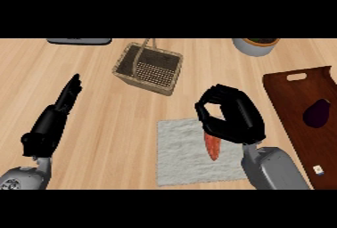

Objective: Pick the sweet potato from the placemat and place it in the basket

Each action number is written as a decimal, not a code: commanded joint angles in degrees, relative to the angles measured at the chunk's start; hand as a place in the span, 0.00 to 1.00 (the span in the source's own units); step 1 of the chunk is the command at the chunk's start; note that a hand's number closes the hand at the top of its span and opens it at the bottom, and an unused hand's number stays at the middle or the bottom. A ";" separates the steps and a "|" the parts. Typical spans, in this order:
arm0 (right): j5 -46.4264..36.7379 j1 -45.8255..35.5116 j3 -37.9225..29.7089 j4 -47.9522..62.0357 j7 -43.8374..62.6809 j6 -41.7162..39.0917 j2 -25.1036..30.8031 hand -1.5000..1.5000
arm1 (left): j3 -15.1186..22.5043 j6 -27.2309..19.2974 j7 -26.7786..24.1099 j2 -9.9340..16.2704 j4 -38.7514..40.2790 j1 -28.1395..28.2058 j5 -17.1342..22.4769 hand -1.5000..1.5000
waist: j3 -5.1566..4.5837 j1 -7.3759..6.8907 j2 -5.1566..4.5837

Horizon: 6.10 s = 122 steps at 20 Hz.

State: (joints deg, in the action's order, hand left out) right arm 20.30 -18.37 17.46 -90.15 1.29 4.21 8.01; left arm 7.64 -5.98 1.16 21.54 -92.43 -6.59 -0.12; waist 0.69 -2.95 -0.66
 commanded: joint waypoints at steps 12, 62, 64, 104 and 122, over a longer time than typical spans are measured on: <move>-26.99 -26.59 20.39 8.72 28.17 16.27 9.55 0.00 | -2.79 1.96 -1.97 2.19 4.66 -3.85 -0.48 0.50 | -1.23 3.75 1.72; -40.36 -21.35 18.27 18.63 33.31 -44.86 8.81 0.00 | -9.59 7.97 -1.81 -2.36 3.91 -4.76 -4.88 0.50 | -0.69 2.97 0.70; -45.67 -22.00 19.72 25.71 26.06 -39.13 6.63 0.00 | -8.46 7.43 1.22 -3.35 1.14 -4.60 -5.32 0.50 | -0.66 2.50 0.59; -72.67 -14.45 7.42 40.79 5.61 -32.93 -0.38 1.00 | -14.02 12.24 -3.74 -6.93 5.80 -6.90 -9.61 0.50 | -0.67 2.52 0.47; -77.33 -23.21 -11.86 29.52 27.39 -15.76 10.23 1.00 | -13.60 12.42 -2.25 -7.67 2.75 -3.46 -10.27 0.50 | -0.71 3.22 0.83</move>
State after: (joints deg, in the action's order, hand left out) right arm -56.29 -39.83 7.99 -56.66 24.28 -15.57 18.74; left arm -6.70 6.80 0.35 14.51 -90.38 -10.99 -9.45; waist -0.03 0.27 0.19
